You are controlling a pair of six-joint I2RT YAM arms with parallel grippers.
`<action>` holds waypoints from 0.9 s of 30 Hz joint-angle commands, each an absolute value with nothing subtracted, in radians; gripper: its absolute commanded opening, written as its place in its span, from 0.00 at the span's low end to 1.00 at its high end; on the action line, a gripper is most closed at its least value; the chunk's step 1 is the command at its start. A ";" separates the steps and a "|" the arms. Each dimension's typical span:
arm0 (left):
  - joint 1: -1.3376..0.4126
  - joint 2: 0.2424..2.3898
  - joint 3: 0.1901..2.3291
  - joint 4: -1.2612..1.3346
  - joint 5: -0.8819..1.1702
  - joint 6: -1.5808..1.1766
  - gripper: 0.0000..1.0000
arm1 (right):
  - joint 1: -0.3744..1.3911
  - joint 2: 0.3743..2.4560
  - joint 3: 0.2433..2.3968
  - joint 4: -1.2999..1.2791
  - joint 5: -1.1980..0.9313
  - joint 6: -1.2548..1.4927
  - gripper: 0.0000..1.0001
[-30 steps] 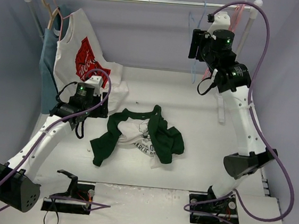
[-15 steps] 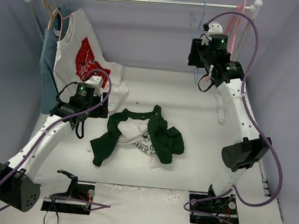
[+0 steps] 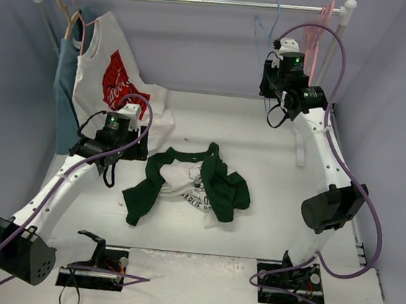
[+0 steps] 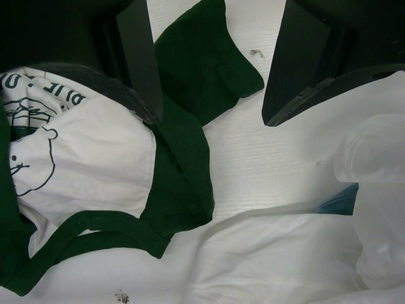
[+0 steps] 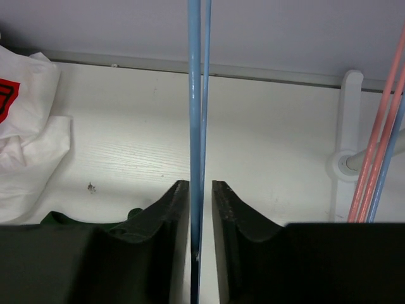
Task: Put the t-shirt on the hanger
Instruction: Grab a hanger with the right arm
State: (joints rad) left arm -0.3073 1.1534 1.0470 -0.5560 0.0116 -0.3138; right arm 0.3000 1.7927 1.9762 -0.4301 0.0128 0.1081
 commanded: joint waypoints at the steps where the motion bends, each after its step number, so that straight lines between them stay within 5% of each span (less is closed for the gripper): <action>1: -0.305 1.155 1.091 -0.526 0.026 -0.302 0.64 | 0.299 1.726 2.008 -0.377 0.037 0.110 0.20; 17: -0.305 1.169 1.097 -0.538 0.029 -0.301 0.64 | 0.310 1.690 2.003 -0.388 0.071 0.101 0.19; 24: -0.305 1.175 1.098 -0.543 0.029 -0.301 0.64 | 0.310 1.703 2.014 -0.396 0.064 0.095 0.00; 27: -0.305 1.177 1.098 -0.545 0.028 -0.301 0.64 | 0.311 1.713 2.031 -0.400 0.058 0.091 0.00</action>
